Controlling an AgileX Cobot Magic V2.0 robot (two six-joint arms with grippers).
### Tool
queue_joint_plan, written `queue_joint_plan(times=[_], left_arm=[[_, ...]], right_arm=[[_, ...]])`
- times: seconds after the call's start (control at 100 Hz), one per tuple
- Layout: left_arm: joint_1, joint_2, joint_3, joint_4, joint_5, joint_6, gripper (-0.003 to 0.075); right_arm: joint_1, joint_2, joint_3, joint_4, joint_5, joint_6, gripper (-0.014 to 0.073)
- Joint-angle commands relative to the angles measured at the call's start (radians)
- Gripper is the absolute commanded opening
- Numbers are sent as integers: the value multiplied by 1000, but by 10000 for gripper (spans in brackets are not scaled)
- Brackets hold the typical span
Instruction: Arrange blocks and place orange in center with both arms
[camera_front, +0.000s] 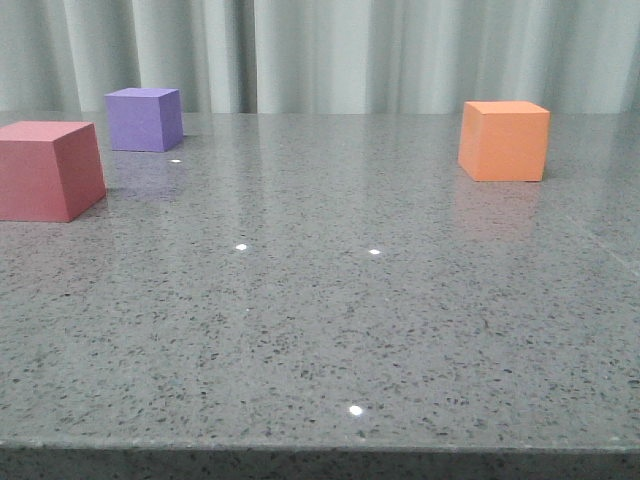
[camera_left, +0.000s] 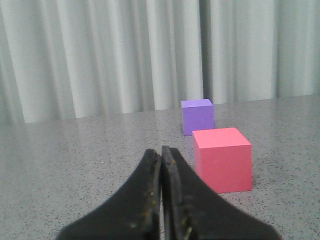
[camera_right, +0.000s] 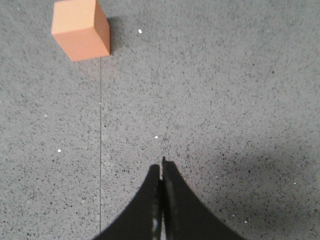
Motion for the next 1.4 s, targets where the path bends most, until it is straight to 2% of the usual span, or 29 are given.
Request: queue_joint_plan(times=[0.0,0.03,0.11,0.21,0.28,0.53,0.7,1.05,1.39], left_arm=[[3,-36,41,-8,-79,1,-20],[3,-36,41,-8,-79,1,-20],[3,-36,41,-8,-79,1,-20],[3,-36,41,-8,-79,1,-20],[3,-36,41,-8,-79,1,-20],[3,-36,41,-8,-79,1,-20],[3,-36,41,-8,-79,1,-20],[3,-36,41,-8,-79,1,-20],[3,-36,41,-8,-79,1,-20]], right_arm=[[-8,29,-33,1,-36,-1,24],[-8,37,-32,1,-33,-1,58],[-8,49,-29,1,-29,-1,236],[-8,57,-29,-4,-33,-2,513],[-8,57,-29,-11,-50,-2,659],[-8,57,-29,-4,-195,-2,633],[10,101,-45,87,-238,-18,633],[188,447,-224,65,-277,-42,633],[213,799,-506,-41,-261,-42,633]])
